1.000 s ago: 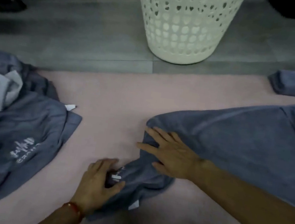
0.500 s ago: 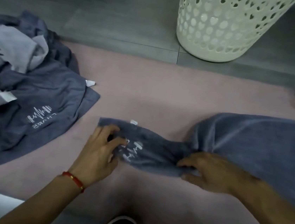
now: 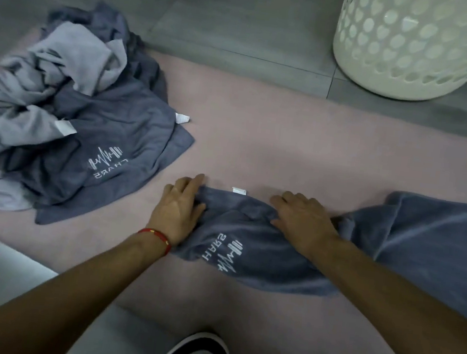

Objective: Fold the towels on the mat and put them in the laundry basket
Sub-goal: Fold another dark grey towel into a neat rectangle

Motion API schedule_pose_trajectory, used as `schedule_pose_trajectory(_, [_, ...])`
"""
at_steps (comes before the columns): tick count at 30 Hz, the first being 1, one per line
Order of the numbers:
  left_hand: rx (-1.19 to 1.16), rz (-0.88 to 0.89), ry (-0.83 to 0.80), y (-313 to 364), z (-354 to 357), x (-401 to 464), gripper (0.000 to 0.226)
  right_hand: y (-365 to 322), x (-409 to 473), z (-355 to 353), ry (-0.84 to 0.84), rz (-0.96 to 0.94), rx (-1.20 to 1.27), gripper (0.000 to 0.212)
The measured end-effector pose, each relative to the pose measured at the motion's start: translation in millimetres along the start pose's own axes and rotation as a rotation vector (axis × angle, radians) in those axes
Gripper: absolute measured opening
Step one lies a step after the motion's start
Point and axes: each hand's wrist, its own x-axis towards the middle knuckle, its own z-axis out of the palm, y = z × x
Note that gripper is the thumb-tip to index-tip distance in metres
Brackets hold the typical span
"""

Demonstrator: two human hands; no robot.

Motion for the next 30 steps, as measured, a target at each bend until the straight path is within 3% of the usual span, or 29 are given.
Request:
schedule_pose_trajectory(2, [0.145, 0.071, -0.072, 0.5, 1.3, 10.6, 0.051, -8.4, -2.4, 3.8, 0.008, 0.002, -0.022, 0.021])
schedule_pose_trajectory(5, [0.226, 0.133, -0.023, -0.6, -13.9, 28.7, 0.021, -11.5, -8.0, -2.5, 0.033, 0.002, 0.031, 0.019])
schedule_pose_trajectory(7, [0.152, 0.138, 0.056, -0.4, -36.6, 44.6, 0.008, -8.7, -8.2, -15.7, 0.126, 0.038, 0.078, 0.025])
schedule_pose_trajectory(13, [0.039, 0.035, 0.158, 31.6, -120.7, 109.2, 0.004, 5.4, 20.3, -78.7, 0.373, 0.098, 0.171, 0.034])
schedule_pose_trajectory(17, [-0.212, -0.090, 0.004, 48.6, -142.2, 144.4, 0.003, 10.9, 38.3, -90.2, 0.404, 0.137, 0.222, 0.020])
schedule_pose_trajectory(20, [-0.418, -0.134, -0.025, 46.7, -129.8, 140.3, 0.002, 18.9, 28.1, -63.7, 0.248, 0.132, 0.335, 0.046])
schedule_pose_trajectory(23, [-0.603, -0.207, 0.014, 37.3, -108.8, 128.2, 0.006, 22.4, 8.0, -27.1, 0.057, 0.206, 0.174, 0.078])
schedule_pose_trajectory(25, [-0.828, -0.360, -0.014, 34.8, -102.9, 126.1, 0.009, 21.4, -8.9, -7.6, 0.086, 0.159, 0.082, 0.087])
schedule_pose_trajectory(26, [-0.932, -0.452, -0.076, 33.7, -102.6, 126.2, 0.012, 21.5, -16.3, -2.5, 0.147, 0.101, 0.041, 0.082])
schedule_pose_trajectory(28, [-1.014, -0.565, -0.129, 25.1, -102.1, 132.2, 0.011, 27.4, -29.7, 4.3, 0.387, -0.026, -0.024, 0.050])
schedule_pose_trajectory(30, [-0.766, -0.494, 0.014, 8.1, -95.2, 136.6, 0.015, 30.9, -39.7, -0.4, 0.552, -0.132, -0.016, 0.025])
